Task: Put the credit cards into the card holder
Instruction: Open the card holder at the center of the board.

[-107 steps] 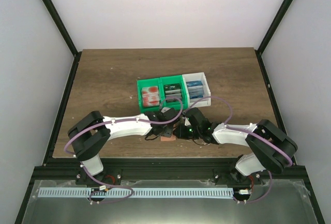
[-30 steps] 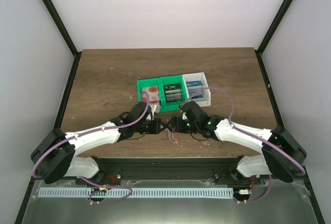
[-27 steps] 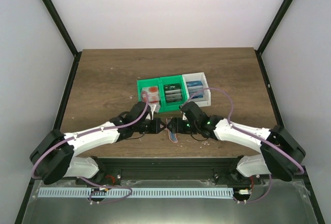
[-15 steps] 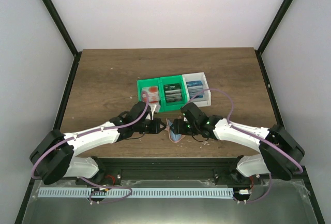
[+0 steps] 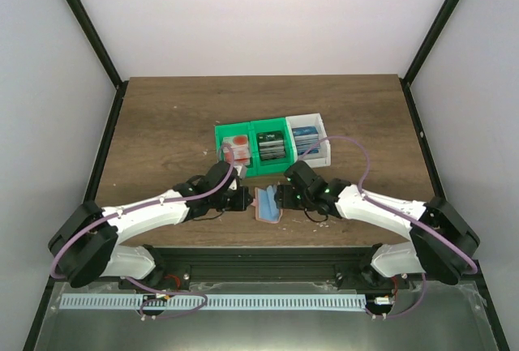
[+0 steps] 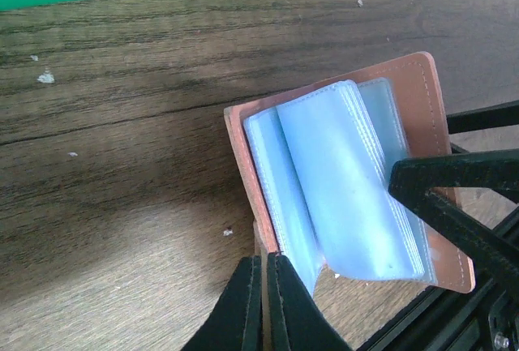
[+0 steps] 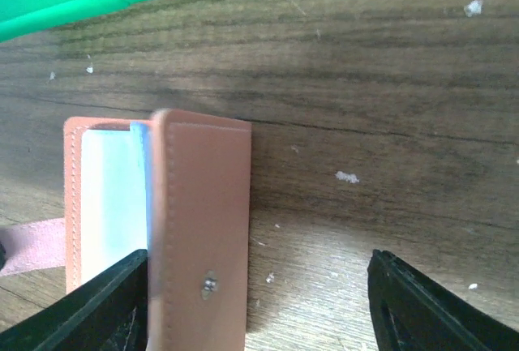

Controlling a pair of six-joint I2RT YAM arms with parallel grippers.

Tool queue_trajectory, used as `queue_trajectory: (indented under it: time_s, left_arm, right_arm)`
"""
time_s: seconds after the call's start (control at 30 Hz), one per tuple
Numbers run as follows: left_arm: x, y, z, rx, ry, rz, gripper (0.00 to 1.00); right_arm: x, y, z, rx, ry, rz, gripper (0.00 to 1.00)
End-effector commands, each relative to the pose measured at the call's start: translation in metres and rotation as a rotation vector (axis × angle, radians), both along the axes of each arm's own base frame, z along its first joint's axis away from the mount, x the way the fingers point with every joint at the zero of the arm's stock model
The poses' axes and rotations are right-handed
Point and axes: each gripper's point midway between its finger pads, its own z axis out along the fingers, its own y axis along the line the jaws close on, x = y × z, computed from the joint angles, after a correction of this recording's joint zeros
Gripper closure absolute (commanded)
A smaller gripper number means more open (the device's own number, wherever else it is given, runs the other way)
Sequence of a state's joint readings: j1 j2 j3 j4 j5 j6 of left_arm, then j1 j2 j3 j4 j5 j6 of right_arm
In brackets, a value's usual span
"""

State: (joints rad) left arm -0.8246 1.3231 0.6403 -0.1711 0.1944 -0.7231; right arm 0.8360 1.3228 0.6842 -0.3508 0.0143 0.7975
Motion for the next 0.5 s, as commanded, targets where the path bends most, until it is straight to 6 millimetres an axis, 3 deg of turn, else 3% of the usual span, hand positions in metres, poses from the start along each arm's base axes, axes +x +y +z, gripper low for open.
queue_trajectory:
  time_s: [0.0, 0.27, 0.47]
  left_arm:
    - [0.006, -0.004, 0.008, -0.002, -0.028, -0.007, 1.00]
    - [0.004, -0.011, 0.014, -0.028, -0.030, -0.040, 1.00]
    - [0.003, -0.014, 0.019, -0.047, -0.036, -0.057, 1.00]
  right_arm:
    - [0.012, 0.008, 0.024, 0.007, -0.073, 0.013, 0.27]
    - [0.006, 0.021, 0.026, 0.074, -0.063, 0.065, 0.17]
    - [0.007, 0.021, 0.019, 0.059, -0.048, 0.063, 0.18]
